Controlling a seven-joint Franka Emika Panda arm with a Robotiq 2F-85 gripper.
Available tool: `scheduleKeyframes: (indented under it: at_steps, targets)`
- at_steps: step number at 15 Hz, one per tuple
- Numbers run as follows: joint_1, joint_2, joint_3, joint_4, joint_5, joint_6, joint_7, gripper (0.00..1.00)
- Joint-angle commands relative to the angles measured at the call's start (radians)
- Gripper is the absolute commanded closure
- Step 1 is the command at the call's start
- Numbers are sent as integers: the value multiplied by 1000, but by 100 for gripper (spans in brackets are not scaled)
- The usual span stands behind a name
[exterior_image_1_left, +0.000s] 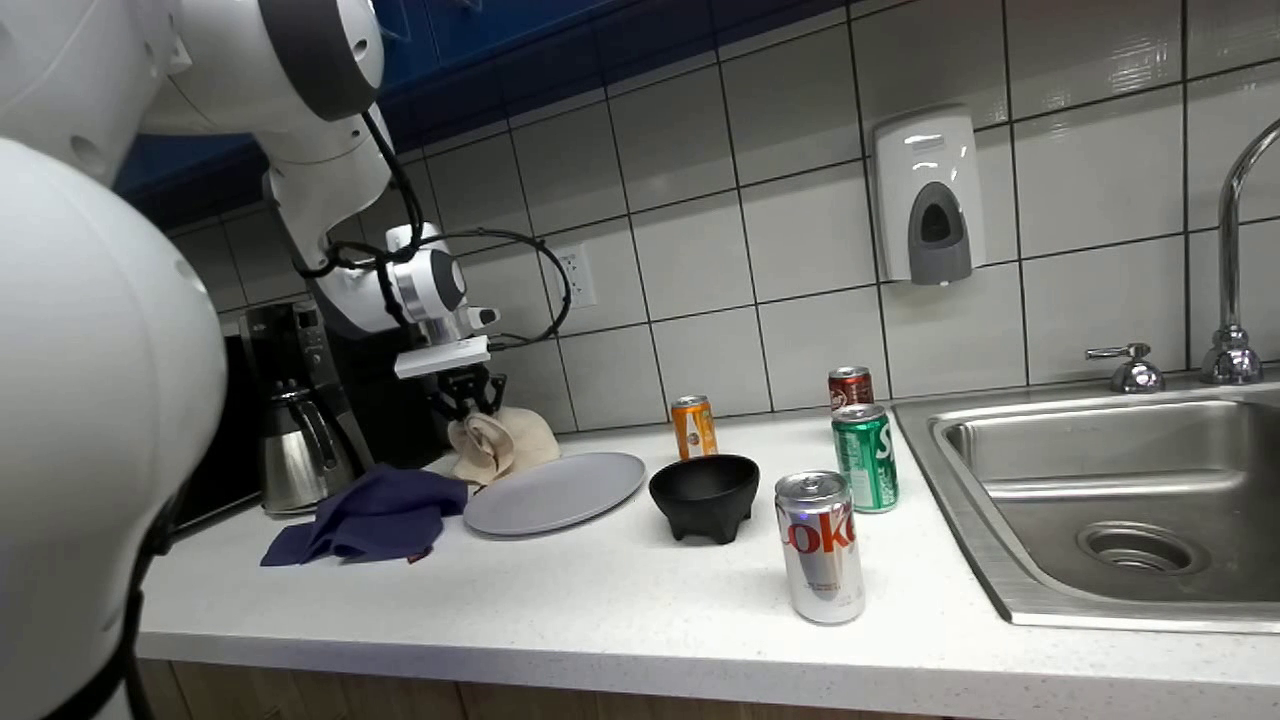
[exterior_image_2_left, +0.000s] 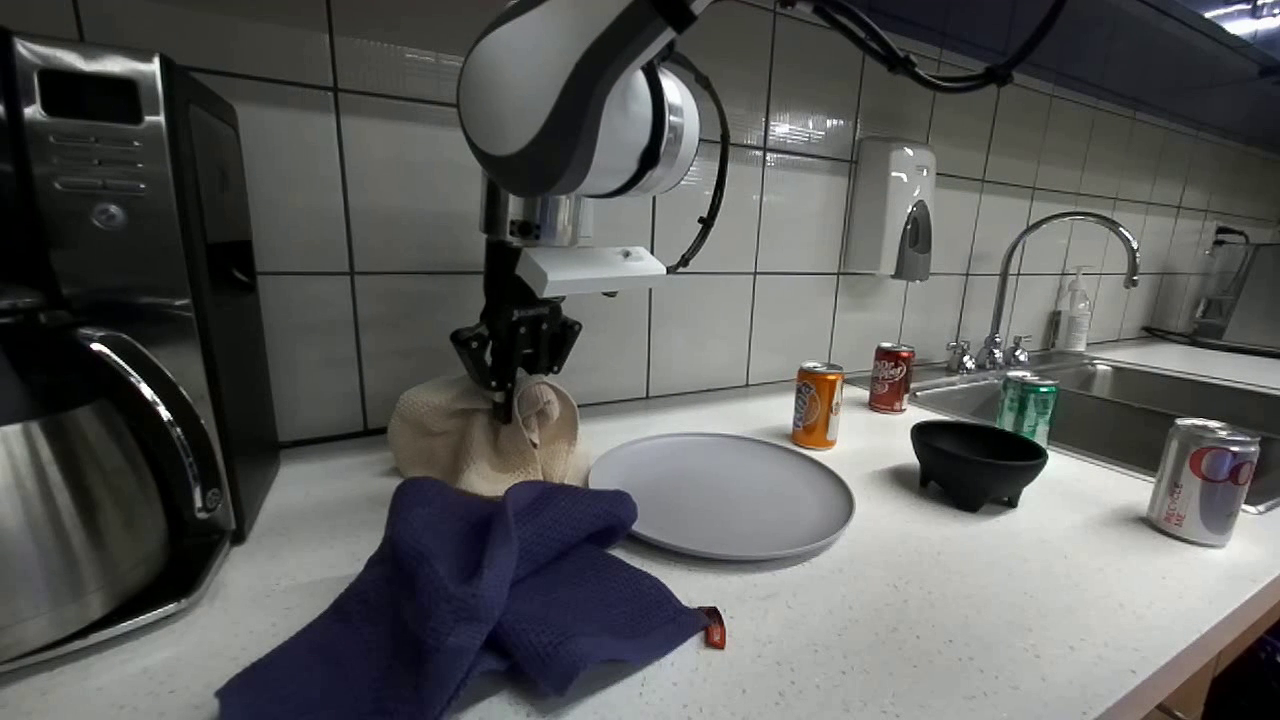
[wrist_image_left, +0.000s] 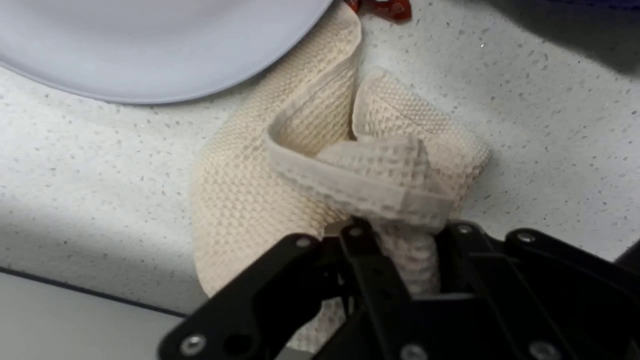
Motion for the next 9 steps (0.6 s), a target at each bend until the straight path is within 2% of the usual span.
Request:
scheduleKeyframes:
  at_steps: [1, 6, 9]
  targets:
    - [-4, -2, 7, 34, 10, -39, -13, 39]
    - [-3, -39, -1, 1, 7, -13, 11, 1]
    - [-6, -74, -12, -39, 6, 4, 36, 0]
